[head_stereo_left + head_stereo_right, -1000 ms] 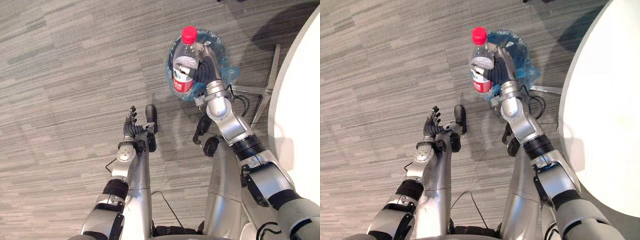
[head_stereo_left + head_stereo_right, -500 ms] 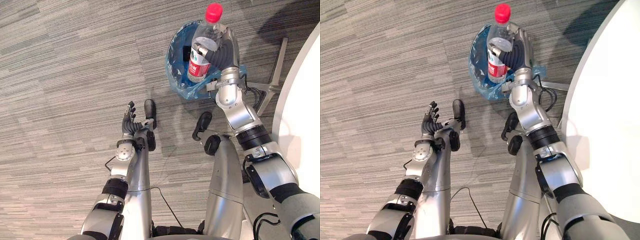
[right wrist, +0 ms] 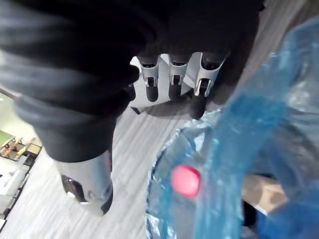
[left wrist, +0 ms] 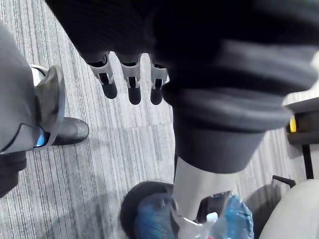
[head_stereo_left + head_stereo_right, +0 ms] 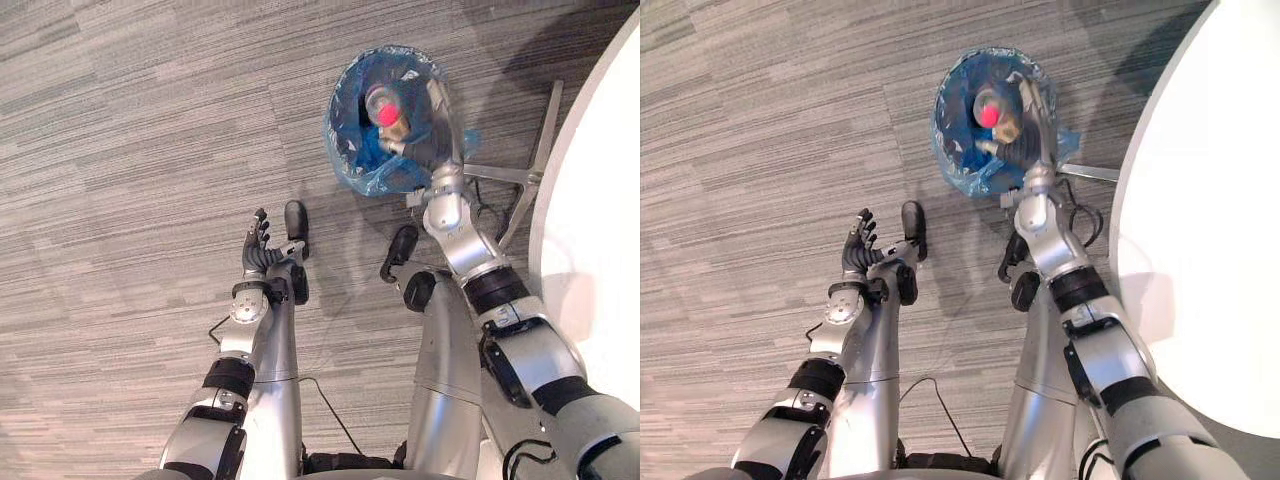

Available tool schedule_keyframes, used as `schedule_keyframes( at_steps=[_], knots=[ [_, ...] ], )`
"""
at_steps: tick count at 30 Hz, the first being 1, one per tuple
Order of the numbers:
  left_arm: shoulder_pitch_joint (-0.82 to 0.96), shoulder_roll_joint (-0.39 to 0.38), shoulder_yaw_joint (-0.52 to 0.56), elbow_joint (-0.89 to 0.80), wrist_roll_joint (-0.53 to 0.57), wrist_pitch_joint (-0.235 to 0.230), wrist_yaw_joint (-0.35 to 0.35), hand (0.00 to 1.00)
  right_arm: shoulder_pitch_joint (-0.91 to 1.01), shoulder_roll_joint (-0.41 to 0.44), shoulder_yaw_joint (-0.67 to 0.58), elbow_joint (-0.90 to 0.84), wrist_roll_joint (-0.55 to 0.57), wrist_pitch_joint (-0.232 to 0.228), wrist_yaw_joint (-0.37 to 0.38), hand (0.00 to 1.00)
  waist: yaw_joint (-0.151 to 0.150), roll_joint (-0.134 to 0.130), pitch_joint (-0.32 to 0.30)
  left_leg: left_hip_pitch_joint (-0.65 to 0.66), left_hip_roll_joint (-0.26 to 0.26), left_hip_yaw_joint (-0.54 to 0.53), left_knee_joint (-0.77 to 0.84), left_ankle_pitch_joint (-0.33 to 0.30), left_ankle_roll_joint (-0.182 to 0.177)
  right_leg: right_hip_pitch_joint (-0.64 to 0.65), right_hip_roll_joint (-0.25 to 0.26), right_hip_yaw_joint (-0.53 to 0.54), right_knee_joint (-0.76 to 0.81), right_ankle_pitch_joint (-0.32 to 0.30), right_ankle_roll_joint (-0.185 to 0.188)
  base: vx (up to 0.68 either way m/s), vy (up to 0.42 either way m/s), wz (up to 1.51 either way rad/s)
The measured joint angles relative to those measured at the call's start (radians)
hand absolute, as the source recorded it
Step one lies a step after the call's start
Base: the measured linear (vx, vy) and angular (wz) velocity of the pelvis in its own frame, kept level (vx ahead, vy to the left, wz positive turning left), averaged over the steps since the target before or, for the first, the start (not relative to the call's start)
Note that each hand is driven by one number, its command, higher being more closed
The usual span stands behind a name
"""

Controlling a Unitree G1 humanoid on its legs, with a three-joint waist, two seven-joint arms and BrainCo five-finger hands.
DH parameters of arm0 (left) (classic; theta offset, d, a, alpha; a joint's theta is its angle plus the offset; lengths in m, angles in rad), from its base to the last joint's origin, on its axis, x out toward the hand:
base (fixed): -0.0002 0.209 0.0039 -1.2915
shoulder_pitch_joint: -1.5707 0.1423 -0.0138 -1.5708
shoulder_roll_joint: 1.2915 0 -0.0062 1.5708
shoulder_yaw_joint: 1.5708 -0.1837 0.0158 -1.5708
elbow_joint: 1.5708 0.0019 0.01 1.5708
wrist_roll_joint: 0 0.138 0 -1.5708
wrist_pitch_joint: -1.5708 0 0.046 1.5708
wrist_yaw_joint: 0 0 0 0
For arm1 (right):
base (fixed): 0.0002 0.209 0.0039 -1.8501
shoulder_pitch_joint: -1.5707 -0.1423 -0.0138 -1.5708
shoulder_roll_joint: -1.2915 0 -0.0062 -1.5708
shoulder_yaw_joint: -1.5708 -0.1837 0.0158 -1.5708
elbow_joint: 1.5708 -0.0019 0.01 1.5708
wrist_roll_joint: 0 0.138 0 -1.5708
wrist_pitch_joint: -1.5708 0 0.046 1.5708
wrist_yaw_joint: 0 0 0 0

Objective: Gather rubbish on tea table into small bin, then transfer packed bag to large trash can.

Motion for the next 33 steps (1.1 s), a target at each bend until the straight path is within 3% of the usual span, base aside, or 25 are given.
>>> schedule_keyframes(
  at_steps=[8, 11, 23, 33],
  knots=[
    [0.005, -0.009, 0.008, 0.026, 0.0, 0.018, 0.0, 0.0, 0.063, 0.018, 0.003, -0.128, -0.036, -0.003, 0.0, 0.0, 0.001, -0.003, -0.001, 0.048, 0.002, -0.003, -0.034, 0.011, -0.006, 0.047, 0.005, -0.012, -0.022, 0.001, -0.001, -0.04, -0.018, 0.0],
    [0.019, -0.01, 0.009, 0.028, 0.0, 0.021, 0.0, 0.0, 0.092, 0.031, 0.013, -0.165, -0.061, -0.006, 0.003, 0.0, 0.003, -0.016, -0.009, 0.068, 0.002, 0.0, -0.049, 0.016, -0.011, 0.063, 0.007, -0.011, -0.032, 0.002, -0.003, 0.0, 0.0, 0.0],
    [0.044, -0.01, 0.007, 0.041, 0.0, 0.021, 0.0, 0.0, 0.095, 0.025, 0.095, -0.168, -0.206, -0.02, 0.024, 0.0, 0.004, -0.029, -0.016, 0.117, 0.008, 0.013, -0.104, 0.018, -0.013, 0.106, 0.016, -0.018, -0.08, 0.008, -0.013, -0.01, -0.006, -0.01],
    [0.041, -0.007, -0.001, 0.042, 0.0, -0.012, 0.002, 0.0, -0.006, 0.007, 0.175, 0.068, -0.292, 0.01, 0.044, 0.0, 0.012, -0.029, -0.035, 0.064, -0.009, 0.008, -0.111, 0.018, -0.009, 0.067, -0.002, -0.028, -0.089, 0.011, -0.017, -0.01, 0.005, 0.07]
  ],
)
